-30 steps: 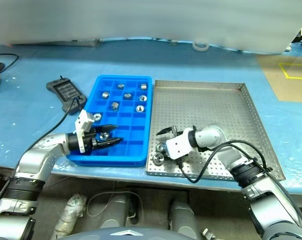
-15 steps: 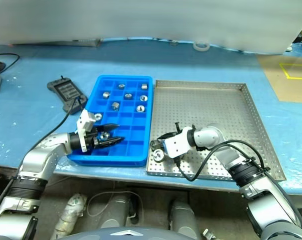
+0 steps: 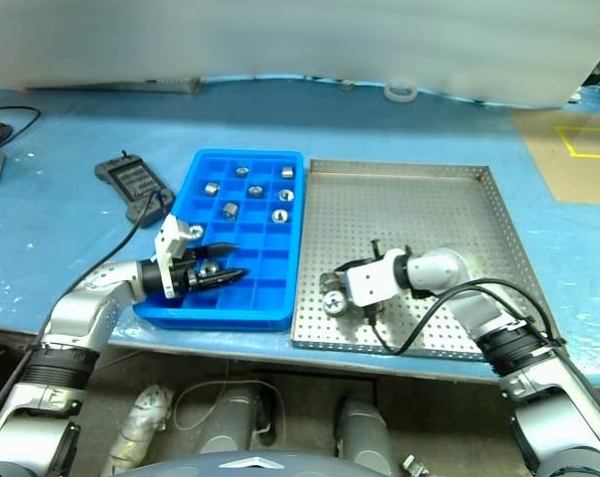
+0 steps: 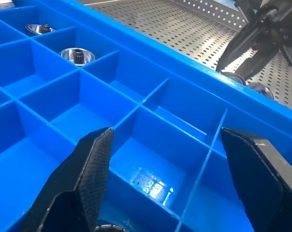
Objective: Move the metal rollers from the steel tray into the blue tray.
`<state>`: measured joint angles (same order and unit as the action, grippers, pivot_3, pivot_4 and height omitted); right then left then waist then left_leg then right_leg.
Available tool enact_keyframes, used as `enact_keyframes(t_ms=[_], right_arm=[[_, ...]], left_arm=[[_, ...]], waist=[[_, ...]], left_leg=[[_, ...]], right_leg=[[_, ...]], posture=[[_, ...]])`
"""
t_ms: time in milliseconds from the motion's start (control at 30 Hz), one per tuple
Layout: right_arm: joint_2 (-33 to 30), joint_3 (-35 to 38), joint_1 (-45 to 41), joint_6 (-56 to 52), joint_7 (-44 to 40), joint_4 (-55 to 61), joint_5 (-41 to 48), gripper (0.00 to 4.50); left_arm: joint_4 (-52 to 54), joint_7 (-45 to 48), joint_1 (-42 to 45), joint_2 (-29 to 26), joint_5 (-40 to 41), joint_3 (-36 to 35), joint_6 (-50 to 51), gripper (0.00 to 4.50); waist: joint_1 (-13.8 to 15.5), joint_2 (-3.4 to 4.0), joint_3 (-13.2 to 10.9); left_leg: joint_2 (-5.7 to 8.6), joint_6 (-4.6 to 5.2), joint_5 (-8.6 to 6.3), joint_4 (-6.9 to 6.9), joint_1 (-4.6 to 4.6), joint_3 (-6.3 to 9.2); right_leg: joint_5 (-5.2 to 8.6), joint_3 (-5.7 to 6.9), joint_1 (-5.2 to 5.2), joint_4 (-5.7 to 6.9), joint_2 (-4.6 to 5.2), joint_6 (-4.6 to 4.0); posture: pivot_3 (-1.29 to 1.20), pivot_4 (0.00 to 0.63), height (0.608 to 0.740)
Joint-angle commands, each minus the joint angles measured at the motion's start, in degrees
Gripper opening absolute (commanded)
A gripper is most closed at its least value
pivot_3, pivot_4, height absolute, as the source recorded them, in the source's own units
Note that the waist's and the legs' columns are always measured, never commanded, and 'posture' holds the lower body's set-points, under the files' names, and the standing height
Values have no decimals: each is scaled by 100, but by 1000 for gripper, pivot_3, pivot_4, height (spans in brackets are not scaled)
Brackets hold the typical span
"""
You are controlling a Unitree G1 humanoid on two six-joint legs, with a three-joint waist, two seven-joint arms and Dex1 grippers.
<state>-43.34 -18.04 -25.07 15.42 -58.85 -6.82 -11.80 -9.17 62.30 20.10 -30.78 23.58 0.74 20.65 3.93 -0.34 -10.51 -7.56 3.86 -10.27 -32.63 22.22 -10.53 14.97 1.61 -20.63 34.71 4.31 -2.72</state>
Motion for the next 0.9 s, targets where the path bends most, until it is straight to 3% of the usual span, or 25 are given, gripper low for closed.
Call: enact_keyframes(t_ms=[33,200,367,600,900], right_arm=[[56,627,186,-1080,8,415,765,789],[638,1401,405,-3068,593,1174,1677,789],[949,1695,474,-3870,1210,1945,1851,789],[1032,1745,390,-3888,1881,2471,1632,789],[773,1715,447,-3810,2068,2844,1491,789]], left_arm=[[-39,-57,189,188,252,-40,412,3709],[232,-527,804,928,1127,-328,1475,3709],[-38,-891,1568,1813,1608,-298,2142,3709],[-832,-826,2267,2416,1613,-76,2651,3709],[-1350,-1060,2586,2393,1936,-681,3272,3709]], waist=[[-1,0,0],[-8,1,0],[1,1,0],[-175,1,0],[-357,1,-1]], left_leg=[[0,0,0,2,0,0],[-2,16,12,7,37,-1],[-3,19,13,-5,83,-1],[0,30,6,-13,86,-3],[-1,30,6,-12,83,-3]], right_leg=[[0,0,-2,-1,0,0],[0,3,-41,3,-1,-1],[-1,12,-73,5,0,-1],[-1,7,-70,-3,1,-1],[-1,7,-67,-3,0,-1]], posture=[[-53,150,740],[-67,150,740],[-112,150,740],[-199,150,740],[-260,150,740]])
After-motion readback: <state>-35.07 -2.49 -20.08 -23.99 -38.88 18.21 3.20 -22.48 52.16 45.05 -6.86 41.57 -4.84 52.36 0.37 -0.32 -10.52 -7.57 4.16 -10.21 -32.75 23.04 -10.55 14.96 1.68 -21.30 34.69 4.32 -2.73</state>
